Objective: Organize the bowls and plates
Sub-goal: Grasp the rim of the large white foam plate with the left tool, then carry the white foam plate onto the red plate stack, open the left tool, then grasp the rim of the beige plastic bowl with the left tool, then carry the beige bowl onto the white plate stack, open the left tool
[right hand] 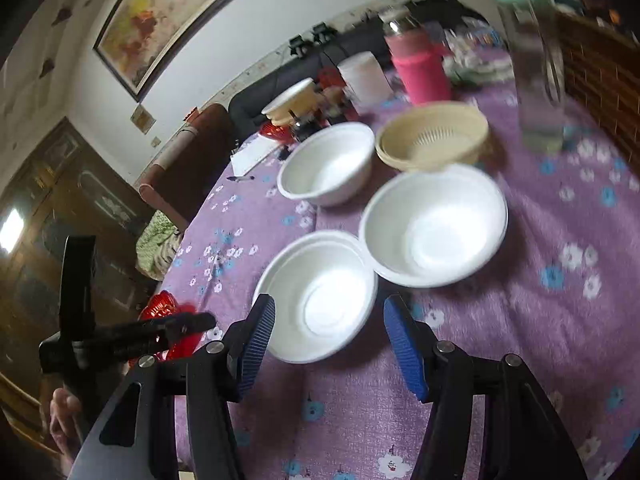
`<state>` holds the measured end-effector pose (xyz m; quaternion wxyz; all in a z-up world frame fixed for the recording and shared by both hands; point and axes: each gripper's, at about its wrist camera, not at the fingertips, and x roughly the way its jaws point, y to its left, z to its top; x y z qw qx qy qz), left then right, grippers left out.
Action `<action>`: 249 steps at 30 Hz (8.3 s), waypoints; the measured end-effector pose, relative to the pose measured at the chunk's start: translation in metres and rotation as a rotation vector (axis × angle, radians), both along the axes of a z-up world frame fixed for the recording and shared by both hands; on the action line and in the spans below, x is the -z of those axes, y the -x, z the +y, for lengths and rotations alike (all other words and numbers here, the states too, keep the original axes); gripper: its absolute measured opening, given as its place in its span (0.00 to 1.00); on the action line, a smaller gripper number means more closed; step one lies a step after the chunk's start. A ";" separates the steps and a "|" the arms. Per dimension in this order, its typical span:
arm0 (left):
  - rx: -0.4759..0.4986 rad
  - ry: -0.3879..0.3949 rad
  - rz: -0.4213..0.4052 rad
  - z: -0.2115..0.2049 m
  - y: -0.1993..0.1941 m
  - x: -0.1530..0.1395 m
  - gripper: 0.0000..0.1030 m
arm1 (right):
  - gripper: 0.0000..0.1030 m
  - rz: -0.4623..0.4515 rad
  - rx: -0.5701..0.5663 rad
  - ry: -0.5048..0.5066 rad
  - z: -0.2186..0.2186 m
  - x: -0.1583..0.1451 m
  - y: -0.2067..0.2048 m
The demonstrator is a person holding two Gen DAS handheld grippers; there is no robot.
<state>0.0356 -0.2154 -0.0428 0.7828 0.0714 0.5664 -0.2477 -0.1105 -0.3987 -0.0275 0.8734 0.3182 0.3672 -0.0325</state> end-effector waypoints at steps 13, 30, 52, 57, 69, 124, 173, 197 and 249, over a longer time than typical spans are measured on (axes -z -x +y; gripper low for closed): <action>-0.010 -0.014 0.068 -0.036 -0.023 0.024 0.46 | 0.58 0.091 0.029 -0.275 -0.025 0.055 -0.020; 0.012 -0.002 0.095 -0.056 -0.022 0.034 0.46 | 0.53 0.129 0.067 -0.313 -0.026 0.070 -0.031; 0.018 -0.002 0.091 -0.046 -0.020 0.035 0.08 | 0.08 0.202 0.129 -0.250 -0.014 0.068 -0.037; 0.011 0.004 0.069 -0.034 -0.016 0.026 0.08 | 0.08 0.207 0.116 -0.227 -0.004 0.063 -0.038; -0.159 0.073 -0.110 0.085 0.003 -0.037 0.08 | 0.08 0.147 -0.070 -0.146 0.077 0.016 -0.065; -0.159 0.008 -0.294 0.061 0.002 -0.068 0.71 | 0.66 -0.221 0.097 0.160 -0.008 -0.026 -0.017; 0.472 -0.134 -0.126 -0.312 -0.142 0.001 0.71 | 0.73 0.033 0.378 -0.347 -0.195 0.054 -0.102; 0.576 -0.173 -0.052 -0.308 -0.124 0.023 0.17 | 0.18 0.114 0.405 -0.455 -0.201 0.083 -0.107; -0.331 -0.015 -0.054 0.262 -0.030 -0.038 0.16 | 0.19 0.019 -0.394 -0.104 0.259 -0.019 -0.145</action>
